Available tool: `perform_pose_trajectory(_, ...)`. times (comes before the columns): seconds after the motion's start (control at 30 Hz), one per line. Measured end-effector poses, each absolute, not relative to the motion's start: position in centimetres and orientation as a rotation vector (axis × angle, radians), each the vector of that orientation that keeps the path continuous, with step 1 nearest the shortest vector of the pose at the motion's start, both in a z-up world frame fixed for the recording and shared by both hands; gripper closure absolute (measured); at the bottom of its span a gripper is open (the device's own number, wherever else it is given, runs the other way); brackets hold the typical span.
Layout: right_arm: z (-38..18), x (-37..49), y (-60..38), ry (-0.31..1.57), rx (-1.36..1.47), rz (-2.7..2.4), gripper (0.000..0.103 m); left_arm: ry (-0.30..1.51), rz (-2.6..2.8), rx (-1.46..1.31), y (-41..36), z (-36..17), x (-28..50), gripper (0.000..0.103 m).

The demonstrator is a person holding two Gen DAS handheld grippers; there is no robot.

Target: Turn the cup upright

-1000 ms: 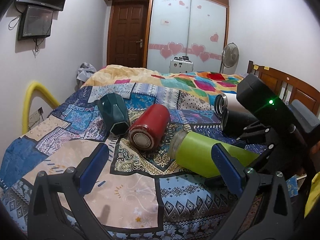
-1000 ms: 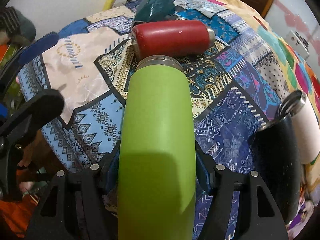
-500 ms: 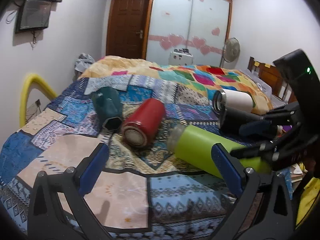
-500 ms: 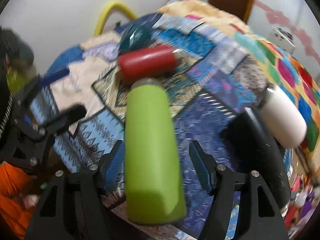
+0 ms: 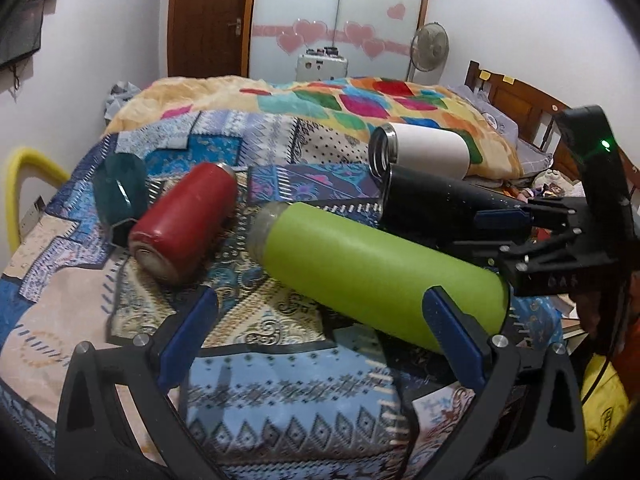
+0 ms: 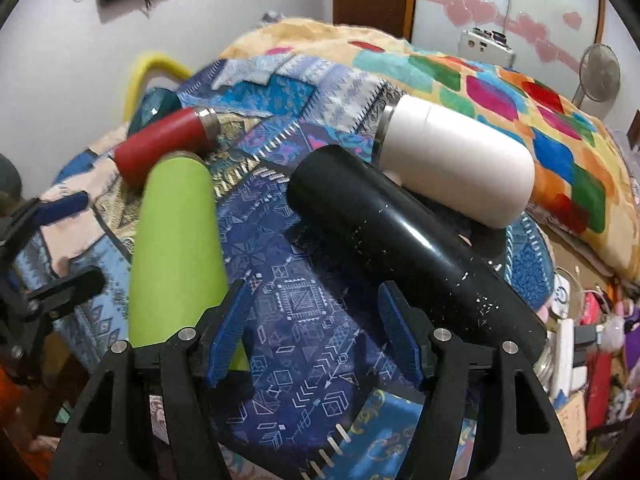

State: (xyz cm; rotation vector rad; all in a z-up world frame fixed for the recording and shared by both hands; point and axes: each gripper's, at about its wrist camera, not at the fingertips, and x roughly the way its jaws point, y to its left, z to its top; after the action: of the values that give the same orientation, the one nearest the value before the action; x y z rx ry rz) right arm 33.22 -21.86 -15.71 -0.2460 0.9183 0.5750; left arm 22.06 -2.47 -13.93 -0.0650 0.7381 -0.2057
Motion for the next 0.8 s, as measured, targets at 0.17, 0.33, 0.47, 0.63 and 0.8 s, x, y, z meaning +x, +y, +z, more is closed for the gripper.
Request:
perform_pose_trajectory(0.17,-16.0,31.8,-22.4,0.877,-0.253,0.612,0.041,0.783,-0.244,-0.113,-2.7,-14.0,23.0,0.0)
perform_pose_trajectory(0.33,-16.4,31.0,-22.9,0.856,-0.219,0.637,0.041,0.832,-0.279,-0.157,-2.8,-13.9,23.5,0.0)
perform_pose_trajectory(0.47,-17.6,30.5,-23.0,0.863,-0.221,0.634,0.041,0.888,-0.309,-0.186,-3.1,-14.2,24.2,0.0)
perform_pose_trajectory(0.63,-18.5,29.4,-22.5,0.873,-0.192,0.681,0.041,0.916,-0.257,-0.11,-3.8,-14.4,24.9,0.0)
perform_pose_trajectory(0.8,-19.1,28.0,-21.1,0.853,-0.19,0.726,0.041,0.955,-0.238,0.023,-5.4,-15.0,26.0,0.0)
